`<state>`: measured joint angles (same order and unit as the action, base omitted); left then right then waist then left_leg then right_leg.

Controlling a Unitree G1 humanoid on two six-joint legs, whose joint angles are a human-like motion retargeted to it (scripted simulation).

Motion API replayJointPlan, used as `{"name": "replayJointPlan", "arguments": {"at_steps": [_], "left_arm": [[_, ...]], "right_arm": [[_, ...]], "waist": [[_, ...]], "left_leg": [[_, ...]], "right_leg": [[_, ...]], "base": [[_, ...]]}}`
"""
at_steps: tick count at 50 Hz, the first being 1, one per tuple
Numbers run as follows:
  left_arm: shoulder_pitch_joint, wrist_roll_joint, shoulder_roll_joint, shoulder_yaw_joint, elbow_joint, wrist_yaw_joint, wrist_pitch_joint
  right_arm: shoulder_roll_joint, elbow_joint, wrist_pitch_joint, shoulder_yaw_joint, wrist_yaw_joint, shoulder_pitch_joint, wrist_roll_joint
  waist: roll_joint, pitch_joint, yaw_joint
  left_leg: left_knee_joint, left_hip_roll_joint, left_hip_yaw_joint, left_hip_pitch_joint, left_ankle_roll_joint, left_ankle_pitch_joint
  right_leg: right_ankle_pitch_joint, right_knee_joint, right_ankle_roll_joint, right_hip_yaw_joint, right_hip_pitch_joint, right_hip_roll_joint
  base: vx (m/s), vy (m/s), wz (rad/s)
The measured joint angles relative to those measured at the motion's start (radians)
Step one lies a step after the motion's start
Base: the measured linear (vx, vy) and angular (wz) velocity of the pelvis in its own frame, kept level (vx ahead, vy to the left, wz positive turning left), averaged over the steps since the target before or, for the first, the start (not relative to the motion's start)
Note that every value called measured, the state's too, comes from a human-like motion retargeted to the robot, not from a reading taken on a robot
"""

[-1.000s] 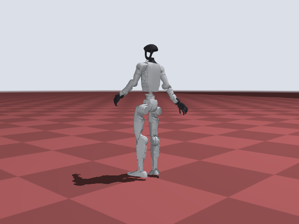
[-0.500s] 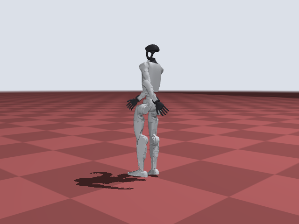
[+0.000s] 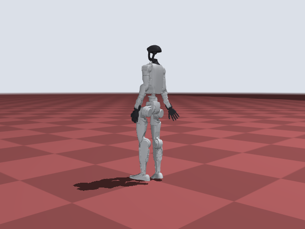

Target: Upper body actions

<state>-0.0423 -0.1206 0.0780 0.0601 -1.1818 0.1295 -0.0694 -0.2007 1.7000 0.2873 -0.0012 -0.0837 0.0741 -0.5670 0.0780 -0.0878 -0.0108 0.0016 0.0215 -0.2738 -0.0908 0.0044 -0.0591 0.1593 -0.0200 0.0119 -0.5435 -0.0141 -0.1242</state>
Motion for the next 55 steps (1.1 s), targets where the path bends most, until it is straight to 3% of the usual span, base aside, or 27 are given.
{"name": "replayJointPlan", "arguments": {"at_steps": [7,15,28,35,38,42,48,55], "left_arm": [[0.0,-0.014,0.033,-0.03,0.067,-0.027,0.002],[-0.053,-0.015,0.016,0.046,-0.102,0.01,-0.044],[-0.131,0.012,0.03,0.186,-0.283,0.03,-0.118],[-0.146,-0.011,0.041,0.197,-0.264,0.017,-0.113],[-0.146,-0.017,0.037,0.194,-0.25,0.015,-0.104],[-0.14,-0.031,0.025,0.175,-0.234,-0.003,-0.079],[-0.149,-0.072,0.013,0.151,-0.213,0.004,-0.057],[-0.162,-0.087,0.019,0.154,-0.202,-0.009,-0.055]], "right_arm": [[-0.028,0.0,-0.113,-0.139,0.099,0.061,0.125],[0.009,-0.019,-0.178,-0.163,0.099,-0.008,0.232],[0.073,-0.227,-0.281,0.039,0.087,-0.041,-0.056],[0.058,-0.214,-0.279,0.016,0.074,-0.039,-0.044],[0.05,-0.186,-0.272,-0.017,0.082,-0.042,0.01],[0.027,-0.148,-0.268,-0.052,0.108,-0.042,0.049],[-0.015,-0.065,-0.242,-0.053,0.167,-0.057,0.048],[-0.012,-0.038,-0.236,-0.055,0.159,-0.062,0.083]], "waist": [[-0.023,-0.016,-0.029],[-0.061,-0.003,-0.031],[-0.063,0.003,-0.074],[-0.032,0.016,-0.083],[-0.009,0.028,-0.068],[0.015,0.044,-0.075],[-0.01,0.084,-0.023],[-0.004,0.181,0.077]], "left_leg": [[-0.006,-0.002,-0.021,0.01,0.007,-0.014],[-0.018,-0.028,-0.092,0.046,-0.001,-0.026],[0.006,-0.106,-0.104,0.043,-0.06,0.018],[0.088,-0.135,-0.079,0.027,-0.08,0.068],[0.16,-0.135,-0.091,0.001,-0.058,0.105],[0.33,-0.081,0.011,-0.09,0.037,0.081],[0.361,0.005,0.134,-0.246,-0.031,0.054],[0.118,0.022,0.092,-0.394,0.058,-0.008]], "right_leg": [[0.009,0.006,0.008,0.053,0.025,0.009],[0.018,0.031,0.025,0.143,0.06,0.036],[-0.028,0.033,0.049,0.154,0.046,0.089],[-0.064,0.027,0.07,0.15,0.01,0.102],[-0.071,0.027,0.08,0.169,0.001,0.092],[-0.075,0.019,0.086,0.161,-0.01,0.062],[-0.069,0.013,0.112,0.164,-0.021,0.085],[-0.059,0.003,0.142,0.144,-0.069,0.09]], "base": [[0.01,0.02,-0.47],[-0.02,0.0,-0.62],[-0.07,-0.18,0.15],[-0.08,-0.2,0.4],[-0.14,-0.16,0.03],[-0.13,-0.09,0.25],[-0.12,-0.03,-0.23],[-0.11,-0.06,-0.37]]}}
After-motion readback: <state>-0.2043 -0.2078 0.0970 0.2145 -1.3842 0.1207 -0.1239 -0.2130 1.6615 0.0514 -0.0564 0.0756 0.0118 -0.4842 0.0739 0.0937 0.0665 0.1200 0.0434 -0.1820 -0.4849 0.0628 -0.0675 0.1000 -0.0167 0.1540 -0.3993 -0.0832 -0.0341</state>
